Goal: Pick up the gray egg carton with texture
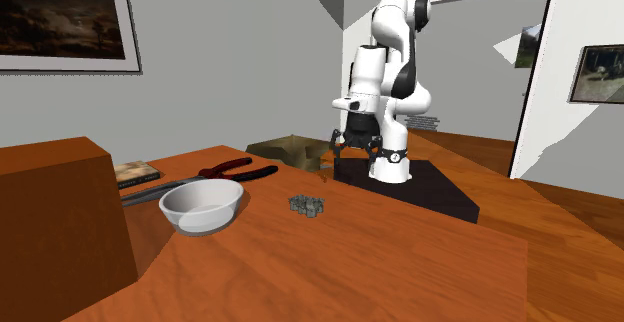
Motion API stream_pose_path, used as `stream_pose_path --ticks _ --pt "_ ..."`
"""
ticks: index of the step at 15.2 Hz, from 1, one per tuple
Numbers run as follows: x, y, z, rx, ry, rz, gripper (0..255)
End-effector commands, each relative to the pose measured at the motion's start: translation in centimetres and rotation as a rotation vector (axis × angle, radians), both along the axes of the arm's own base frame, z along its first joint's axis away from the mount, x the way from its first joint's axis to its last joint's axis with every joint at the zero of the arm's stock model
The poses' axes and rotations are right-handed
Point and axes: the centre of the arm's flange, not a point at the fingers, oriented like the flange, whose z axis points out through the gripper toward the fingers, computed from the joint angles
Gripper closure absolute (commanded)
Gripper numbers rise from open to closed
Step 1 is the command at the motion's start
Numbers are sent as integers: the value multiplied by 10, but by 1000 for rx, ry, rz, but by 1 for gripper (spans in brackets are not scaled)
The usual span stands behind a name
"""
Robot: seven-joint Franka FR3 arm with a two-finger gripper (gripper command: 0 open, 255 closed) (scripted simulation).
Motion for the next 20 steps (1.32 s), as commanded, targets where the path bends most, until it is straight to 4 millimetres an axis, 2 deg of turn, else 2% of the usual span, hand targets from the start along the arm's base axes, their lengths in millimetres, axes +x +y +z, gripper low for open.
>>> stream_pose_path --ticks 1,9,16,18,19,20 --pt "3 -15 -17 -15 -10 -16 0" --pt "9 -81 -89 -69 -39 -83 0" --pt "9 -81 -126 -69 -39 -83 0" --pt "9 -81 -129 -69 -39 -83 0" --pt "9 -81 -129 -69 -39 -83 255" --pt "9 -81 -129 -69 -39 -83 255"
